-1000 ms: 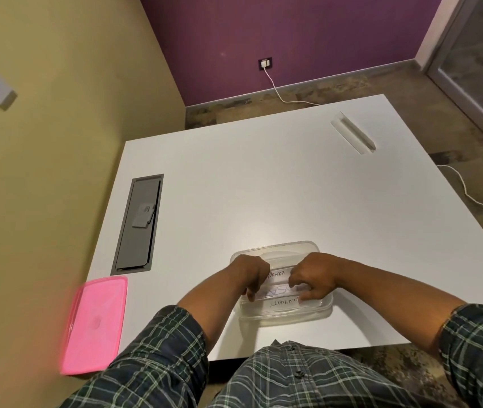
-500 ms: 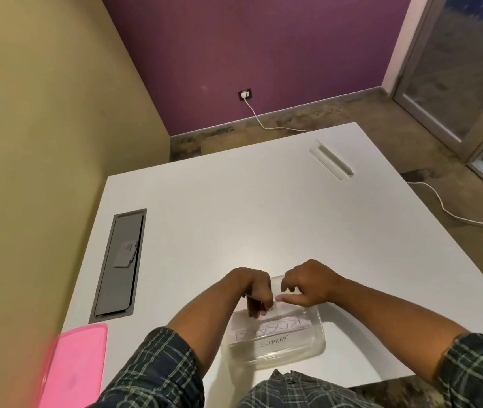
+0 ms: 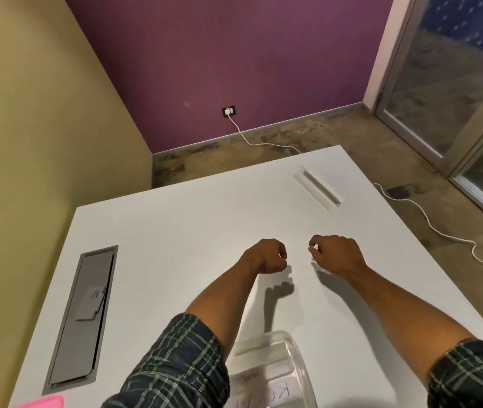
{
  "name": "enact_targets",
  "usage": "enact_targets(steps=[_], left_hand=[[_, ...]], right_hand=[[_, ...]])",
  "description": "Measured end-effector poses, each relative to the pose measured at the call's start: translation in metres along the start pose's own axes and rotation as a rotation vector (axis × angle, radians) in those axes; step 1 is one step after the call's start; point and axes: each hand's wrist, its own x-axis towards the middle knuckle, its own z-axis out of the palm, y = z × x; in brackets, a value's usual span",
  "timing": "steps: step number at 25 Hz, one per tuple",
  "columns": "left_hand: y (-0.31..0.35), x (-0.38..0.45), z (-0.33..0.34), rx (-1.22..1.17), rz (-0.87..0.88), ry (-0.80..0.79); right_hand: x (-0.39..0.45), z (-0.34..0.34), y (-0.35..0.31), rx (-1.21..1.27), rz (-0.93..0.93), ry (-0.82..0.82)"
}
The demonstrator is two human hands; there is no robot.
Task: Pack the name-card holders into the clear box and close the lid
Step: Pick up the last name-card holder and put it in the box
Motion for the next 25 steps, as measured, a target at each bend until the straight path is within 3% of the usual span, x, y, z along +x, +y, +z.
enact_targets(steps=[7,15,25], left_hand=[[0.032,0.104,-0.012,-0.002,0.025,-0.037],[0.063,0.217,-0.001,-0.081,0.127,0.020],[0.079,0.283,0.027,-0.394,0.072,0.162]], right_hand=[[0.085,0.009,0.059,0.032,0.220,-0.096],[0.151,0.028,0.121,0.093,0.370,-0.006],[0.204,0.053,0.145,0.058,0.268,-0.007]])
